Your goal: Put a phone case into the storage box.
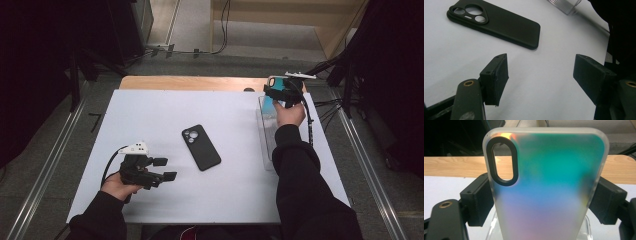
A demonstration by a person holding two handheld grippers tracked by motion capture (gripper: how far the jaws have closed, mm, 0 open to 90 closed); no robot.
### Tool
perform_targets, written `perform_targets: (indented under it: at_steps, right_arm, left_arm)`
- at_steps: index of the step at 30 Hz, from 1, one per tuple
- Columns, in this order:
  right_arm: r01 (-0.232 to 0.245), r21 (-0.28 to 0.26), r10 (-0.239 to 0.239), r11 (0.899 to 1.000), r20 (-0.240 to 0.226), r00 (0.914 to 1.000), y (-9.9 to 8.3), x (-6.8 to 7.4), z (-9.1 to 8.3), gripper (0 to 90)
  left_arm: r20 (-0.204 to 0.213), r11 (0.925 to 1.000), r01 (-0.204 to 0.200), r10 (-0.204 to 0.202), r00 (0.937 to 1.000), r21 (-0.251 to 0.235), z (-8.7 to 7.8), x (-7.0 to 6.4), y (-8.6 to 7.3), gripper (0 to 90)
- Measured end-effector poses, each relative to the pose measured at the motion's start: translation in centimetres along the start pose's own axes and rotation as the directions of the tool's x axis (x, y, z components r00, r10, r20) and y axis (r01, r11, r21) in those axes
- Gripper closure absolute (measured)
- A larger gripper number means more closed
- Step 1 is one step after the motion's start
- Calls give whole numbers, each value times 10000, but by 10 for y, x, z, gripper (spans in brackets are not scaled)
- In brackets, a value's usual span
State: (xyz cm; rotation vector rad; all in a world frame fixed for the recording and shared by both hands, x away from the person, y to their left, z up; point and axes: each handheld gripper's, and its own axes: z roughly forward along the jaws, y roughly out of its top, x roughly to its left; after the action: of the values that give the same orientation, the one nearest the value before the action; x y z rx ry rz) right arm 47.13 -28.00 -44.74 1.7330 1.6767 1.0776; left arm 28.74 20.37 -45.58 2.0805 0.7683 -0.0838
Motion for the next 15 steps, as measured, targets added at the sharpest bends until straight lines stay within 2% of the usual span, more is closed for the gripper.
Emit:
perform_targets:
  at_steps: [4, 9, 15]
  right_arm:
    - [-65, -33, 65, 10000, 71, 10000, -2, 0, 3, 148]
    - [197, -136, -194, 9997, 184, 9996, -4, 6, 9, 147]
    - [447, 11, -447, 9990, 343, 9984, -7, 9, 15, 144]
  left_arm:
    - [3, 10000, -14, 14, 10000, -3, 0, 0, 0, 287]
    - [10, 10000, -23, 23, 10000, 8, 1, 0, 0, 288]
    - [24, 10000, -31, 31, 10000, 21, 1, 0, 0, 288]
